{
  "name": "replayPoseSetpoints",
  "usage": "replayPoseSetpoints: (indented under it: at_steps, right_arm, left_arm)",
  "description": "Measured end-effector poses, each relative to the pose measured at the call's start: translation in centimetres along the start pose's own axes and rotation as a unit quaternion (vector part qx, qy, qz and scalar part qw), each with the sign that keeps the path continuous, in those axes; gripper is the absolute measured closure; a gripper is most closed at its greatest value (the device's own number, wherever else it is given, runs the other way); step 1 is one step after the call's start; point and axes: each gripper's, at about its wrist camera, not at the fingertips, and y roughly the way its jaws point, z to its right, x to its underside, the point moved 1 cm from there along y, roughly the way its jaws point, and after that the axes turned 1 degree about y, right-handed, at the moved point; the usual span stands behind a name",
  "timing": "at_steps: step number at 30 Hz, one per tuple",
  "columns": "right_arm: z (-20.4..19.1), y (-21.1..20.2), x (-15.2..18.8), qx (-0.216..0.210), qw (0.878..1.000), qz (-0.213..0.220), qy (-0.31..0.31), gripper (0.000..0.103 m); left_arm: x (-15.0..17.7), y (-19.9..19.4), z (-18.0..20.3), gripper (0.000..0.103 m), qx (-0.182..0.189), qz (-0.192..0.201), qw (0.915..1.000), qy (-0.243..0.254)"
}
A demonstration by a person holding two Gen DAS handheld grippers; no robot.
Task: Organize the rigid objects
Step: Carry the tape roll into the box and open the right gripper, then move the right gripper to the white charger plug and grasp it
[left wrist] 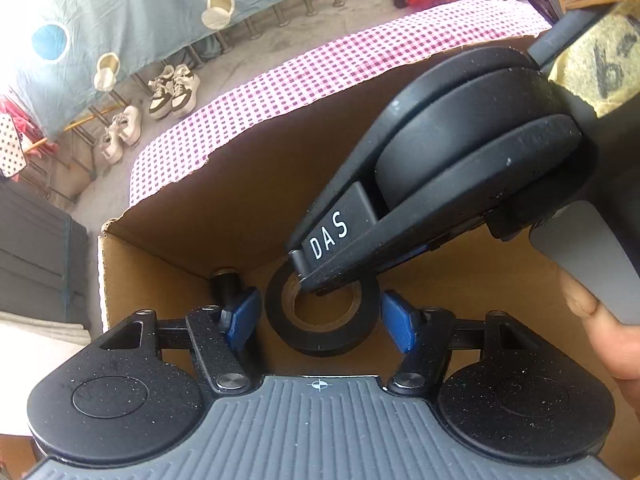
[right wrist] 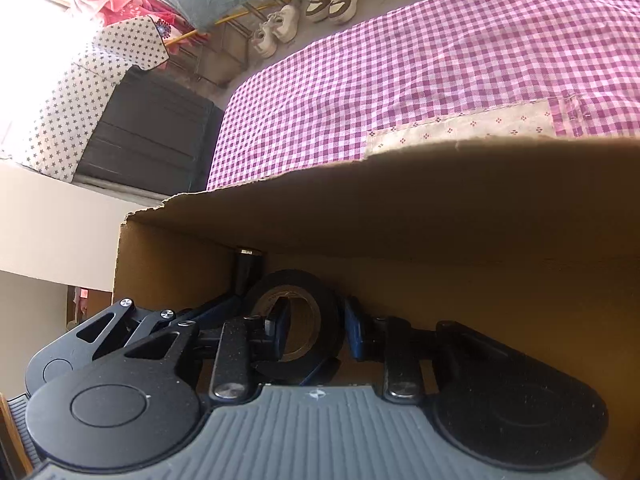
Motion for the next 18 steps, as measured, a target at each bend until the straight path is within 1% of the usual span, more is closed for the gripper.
replayPoseSetpoints:
  at_steps: [1, 2, 6, 9, 12, 16, 18]
  right_arm:
    - [0.0, 0.0, 0.1, -0.004, 1.0, 0.004, 0.001, 0.051]
    - [0.0, -0.1, 0.1, -0.006, 1.0, 0.01, 0.001, 0.049]
    - [-0.3, -0.3, 0.2, -0.001, 1.0, 0.018, 0.0, 0.049]
    - [-1.0, -2.0, 0.5, -0.003, 0.999, 0.032, -0.01, 0.049]
    - [-1.8, -4.8, 1.2, -0.008, 0.998, 0.052, -0.027, 0.049]
    - [-2.6, -10.3, 3.3, -0.028, 0.994, 0.097, -0.045, 0.049]
    - [-2.8, -13.7, 5.0, -0.038, 0.99, 0.125, -0.058, 0.049]
  left_arm:
    - [0.0, -0.2, 0.1, 0.036, -0.003, 0.004, 1.0, 0.0]
    - [0.0, -0.4, 0.1, 0.035, -0.005, 0.009, 0.9999, -0.001]
    - [0.0, -1.3, 0.0, 0.035, -0.01, 0.022, 0.9997, -0.009]
    - [0.2, -2.7, -0.4, 0.035, -0.005, 0.036, 0.9992, -0.019]
    - [0.7, -5.3, -0.7, 0.035, 0.001, 0.058, 0.9978, -0.032]
    - [1.9, -9.4, -1.2, 0.035, 0.02, 0.092, 0.9941, -0.055]
    - [2.7, -11.5, -1.4, 0.035, 0.027, 0.111, 0.9914, -0.063]
